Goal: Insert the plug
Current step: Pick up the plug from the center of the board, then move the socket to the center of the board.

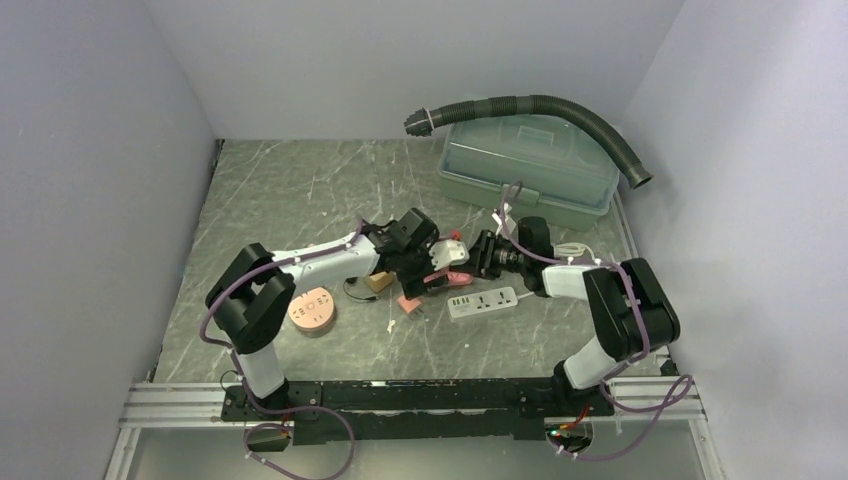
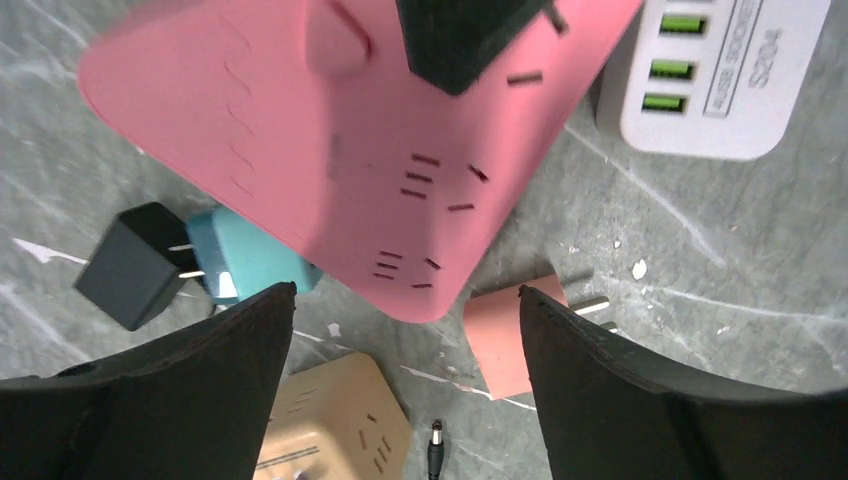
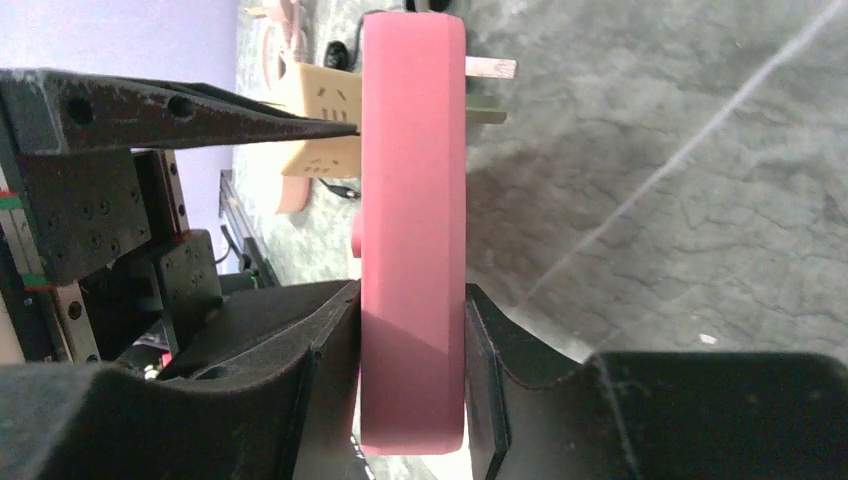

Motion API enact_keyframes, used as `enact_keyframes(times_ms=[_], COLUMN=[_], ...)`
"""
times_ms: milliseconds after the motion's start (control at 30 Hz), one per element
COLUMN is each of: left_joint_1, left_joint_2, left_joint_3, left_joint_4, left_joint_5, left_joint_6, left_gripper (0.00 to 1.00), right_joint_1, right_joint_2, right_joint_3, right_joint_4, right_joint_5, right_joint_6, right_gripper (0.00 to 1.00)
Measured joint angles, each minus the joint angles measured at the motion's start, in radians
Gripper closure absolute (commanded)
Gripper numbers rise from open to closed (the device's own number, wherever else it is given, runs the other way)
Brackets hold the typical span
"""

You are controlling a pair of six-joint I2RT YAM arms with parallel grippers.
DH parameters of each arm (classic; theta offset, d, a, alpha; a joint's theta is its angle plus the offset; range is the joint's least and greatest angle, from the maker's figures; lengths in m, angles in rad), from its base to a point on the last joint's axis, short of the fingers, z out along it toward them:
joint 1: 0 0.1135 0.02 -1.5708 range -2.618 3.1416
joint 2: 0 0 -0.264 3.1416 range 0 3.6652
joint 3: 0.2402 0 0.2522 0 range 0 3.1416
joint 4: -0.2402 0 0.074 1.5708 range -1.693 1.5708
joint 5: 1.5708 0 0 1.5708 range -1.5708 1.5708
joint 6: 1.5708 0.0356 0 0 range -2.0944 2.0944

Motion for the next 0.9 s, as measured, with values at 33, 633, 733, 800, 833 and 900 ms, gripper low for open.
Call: enact_keyframes(times_ms=[33,633,733,800,833,900], left_joint_1=[0.000,-0.139,-0.161,-0.166,-0.170,-0.172], left_joint_2=[-0.002,-0.062,0.044,0.109,0.141,0.191], left_joint_3=[0.013,0.102,0.151,0.184,0.204,0.240], left_joint_4=[-0.006,-0.064,-0.064,-0.064,-0.065,-0.066], left_joint_5=[-0.004,0.064,0.068,0.067,0.066,0.063], left_joint_6=[-0.004,-0.076,-0.095,-0.107,-0.113,-0.122], left_gripper=[0.03,0.00,0.00,0.00,0.00,0.00], right_joint_1=[0.002,-0.251,-0.275,-0.297,-0.313,-0.336], right_joint_2=[-0.019,-0.642,-0.710,-0.736,-0.746,-0.753], right_joint_3=[0.013,0.126,0.142,0.156,0.163,0.171], right_joint_4=[-0.028,-0.776,-0.864,-0.910,-0.933,-0.963], right_joint_5=[0.005,0.383,0.455,0.495,0.513,0.531], right_joint_6=[-0.002,-0.153,-0.156,-0.161,-0.166,-0.171], right_gripper=[0.87,0.99,0.99,1.00,1.00,1.00])
